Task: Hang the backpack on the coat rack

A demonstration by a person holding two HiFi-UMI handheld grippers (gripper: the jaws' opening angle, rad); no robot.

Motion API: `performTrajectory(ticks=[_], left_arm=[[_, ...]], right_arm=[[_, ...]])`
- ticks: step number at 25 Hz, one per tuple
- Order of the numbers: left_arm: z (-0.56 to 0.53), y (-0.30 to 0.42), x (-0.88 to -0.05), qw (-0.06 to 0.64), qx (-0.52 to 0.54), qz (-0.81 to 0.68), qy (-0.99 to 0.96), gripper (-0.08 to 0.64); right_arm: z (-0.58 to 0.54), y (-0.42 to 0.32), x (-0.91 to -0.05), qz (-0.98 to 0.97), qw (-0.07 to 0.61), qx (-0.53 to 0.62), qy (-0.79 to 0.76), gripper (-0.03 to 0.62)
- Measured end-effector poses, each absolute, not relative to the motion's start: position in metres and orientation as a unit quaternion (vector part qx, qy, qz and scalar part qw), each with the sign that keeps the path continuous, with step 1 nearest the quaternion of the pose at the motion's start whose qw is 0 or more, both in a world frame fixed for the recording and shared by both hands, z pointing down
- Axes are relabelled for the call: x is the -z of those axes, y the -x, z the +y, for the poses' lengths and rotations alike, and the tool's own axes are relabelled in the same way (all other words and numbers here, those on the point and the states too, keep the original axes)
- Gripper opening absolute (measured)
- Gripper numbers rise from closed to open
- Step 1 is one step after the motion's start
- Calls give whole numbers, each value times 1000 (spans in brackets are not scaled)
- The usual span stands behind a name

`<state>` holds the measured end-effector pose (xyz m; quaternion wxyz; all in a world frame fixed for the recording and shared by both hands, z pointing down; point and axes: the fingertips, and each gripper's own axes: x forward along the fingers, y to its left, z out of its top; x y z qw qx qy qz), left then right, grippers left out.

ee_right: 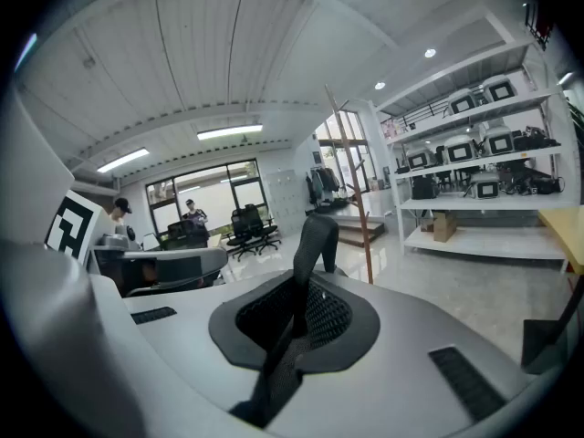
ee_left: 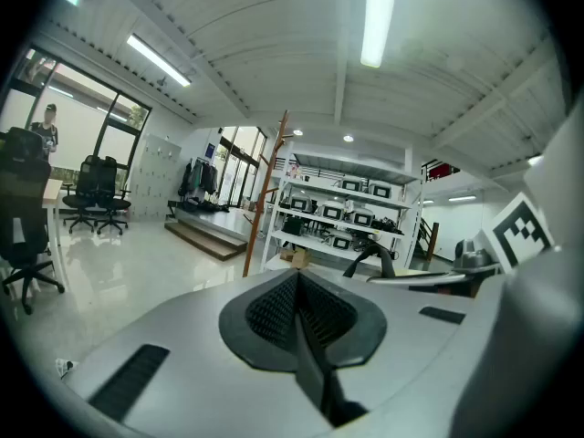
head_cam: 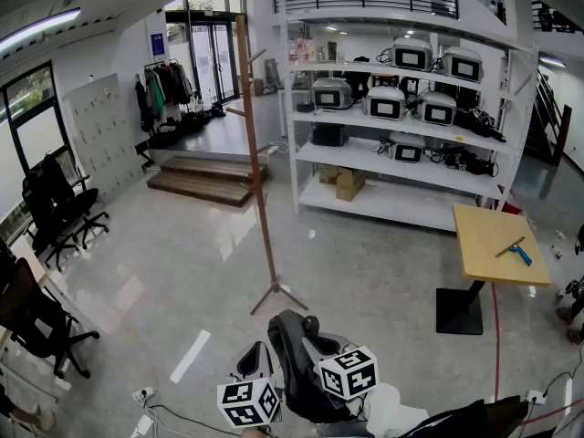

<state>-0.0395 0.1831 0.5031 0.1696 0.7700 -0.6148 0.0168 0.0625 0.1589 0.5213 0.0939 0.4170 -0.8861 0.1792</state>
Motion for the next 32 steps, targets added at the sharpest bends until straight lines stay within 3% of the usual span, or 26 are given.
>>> performTrajectory(ticks=[32], left_arm=[[20, 62, -498, 158, -22, -642, -750, 3]], right_arm=[[-9, -24, -515, -905, 93, -178, -374, 23]])
